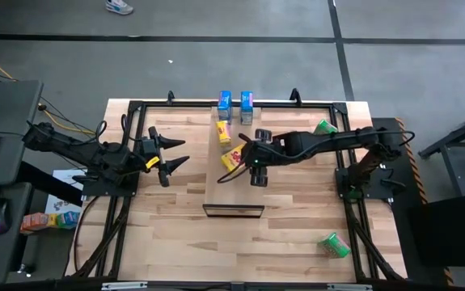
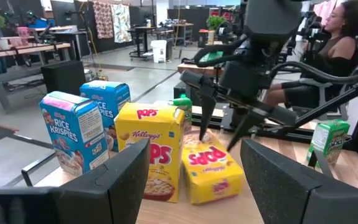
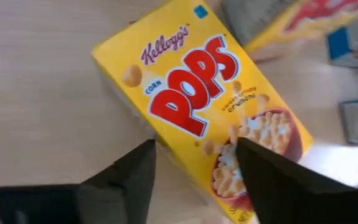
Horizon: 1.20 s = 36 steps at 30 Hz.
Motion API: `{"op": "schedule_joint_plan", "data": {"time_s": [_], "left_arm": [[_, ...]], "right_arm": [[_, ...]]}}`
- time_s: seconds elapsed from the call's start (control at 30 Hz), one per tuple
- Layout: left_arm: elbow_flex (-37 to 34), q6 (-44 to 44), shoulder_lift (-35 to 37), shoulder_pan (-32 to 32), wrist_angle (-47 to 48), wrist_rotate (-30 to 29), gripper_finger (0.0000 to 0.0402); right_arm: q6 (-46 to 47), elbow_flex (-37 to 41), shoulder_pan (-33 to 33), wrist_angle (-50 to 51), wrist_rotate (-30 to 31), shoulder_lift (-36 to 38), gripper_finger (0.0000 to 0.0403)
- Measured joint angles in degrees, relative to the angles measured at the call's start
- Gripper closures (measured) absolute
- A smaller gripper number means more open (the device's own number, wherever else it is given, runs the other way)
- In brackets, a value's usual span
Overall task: Stack cereal on shelf
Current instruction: Put the yellow cereal box on the shelf
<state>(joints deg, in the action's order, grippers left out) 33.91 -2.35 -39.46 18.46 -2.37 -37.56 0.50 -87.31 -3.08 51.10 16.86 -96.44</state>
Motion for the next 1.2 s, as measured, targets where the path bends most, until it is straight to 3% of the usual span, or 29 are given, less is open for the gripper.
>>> {"op": "schedule_joint_plan", "data": {"time_s": [0.33,0.53,0.7,0.87,1.2], "left_arm": [[0.0,0.0,0.0,0.0,0.0,0.0,0.0158],[0.0,0.0,0.0,0.0,0.0,0.0,0.0158],[0.0,0.0,0.0,0.0,0.0,0.0,0.0158],[0.0,0.0,0.0,0.0,0.0,0.0,0.0158],[0.0,0.0,0.0,0.0,0.3,0.0,0.0158]], "right_arm": [[0.4,-0.2,0.4,2.9,-3.6,0.4,0.0339],[6.0,-0.1,0.3,2.0,-11.2,1.2,0.0383],[10.0,0.0,-0.9,-1.2,-16.7,1.1,0.0393],[8.0,-1.4,-2.3,-2.5,-17.7,1.1,0.0394],[9.4,-7.8,-3.1,3.8,-11.2,1.7,0.0381]]}}
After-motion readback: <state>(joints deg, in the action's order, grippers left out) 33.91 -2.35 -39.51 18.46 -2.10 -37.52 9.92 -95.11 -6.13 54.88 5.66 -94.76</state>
